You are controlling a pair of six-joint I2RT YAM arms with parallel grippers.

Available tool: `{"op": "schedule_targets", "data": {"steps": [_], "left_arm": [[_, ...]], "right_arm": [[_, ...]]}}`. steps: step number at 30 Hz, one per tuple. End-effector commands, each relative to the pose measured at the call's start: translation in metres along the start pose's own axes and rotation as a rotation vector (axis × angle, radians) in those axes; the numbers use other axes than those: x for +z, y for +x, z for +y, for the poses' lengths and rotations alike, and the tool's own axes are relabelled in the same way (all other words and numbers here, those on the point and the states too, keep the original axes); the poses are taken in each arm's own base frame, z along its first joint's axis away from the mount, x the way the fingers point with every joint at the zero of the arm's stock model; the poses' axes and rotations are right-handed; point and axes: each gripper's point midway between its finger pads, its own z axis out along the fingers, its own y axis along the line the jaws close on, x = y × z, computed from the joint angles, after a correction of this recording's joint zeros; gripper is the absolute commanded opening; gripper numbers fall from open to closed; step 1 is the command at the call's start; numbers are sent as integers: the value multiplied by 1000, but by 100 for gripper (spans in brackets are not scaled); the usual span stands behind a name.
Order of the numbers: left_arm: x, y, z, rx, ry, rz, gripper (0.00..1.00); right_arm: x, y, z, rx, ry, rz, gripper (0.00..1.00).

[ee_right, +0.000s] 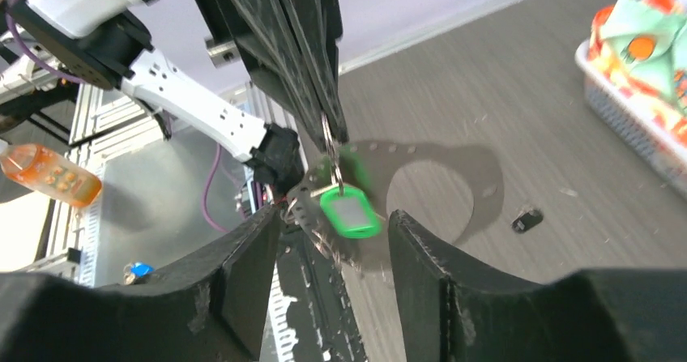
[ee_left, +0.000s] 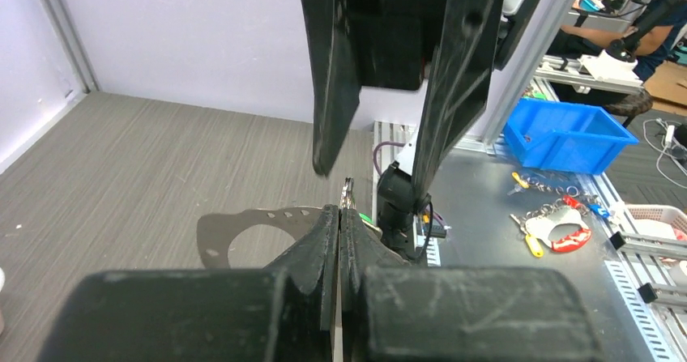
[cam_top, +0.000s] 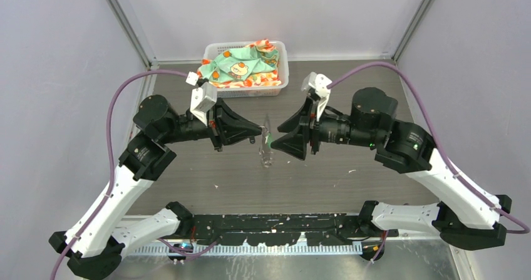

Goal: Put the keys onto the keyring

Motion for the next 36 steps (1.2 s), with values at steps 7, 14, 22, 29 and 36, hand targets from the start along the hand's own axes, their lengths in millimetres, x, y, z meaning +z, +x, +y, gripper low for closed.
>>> {"op": "schedule_targets", "data": {"steps": [7,14,22,29,36], "left_arm": [[-5,-17,-27,61,118,-22,0],[-6,-19,-29,60,122,-26,0],[-6,-19,-28,59,114,-26,0],[-7,11,-22,11,114,97,17],[-18,31,-38,84,244,216,43]], "right_arm": [[-6,-50,18,-116,-72,-135,54],[5,-49,21,-109,-110,-133,43],[11,-42,20,-104,-122,-101,5],[7,-25,16,-94,-97,-2,1],[10,-2,12,-85,-98,181,1]]}}
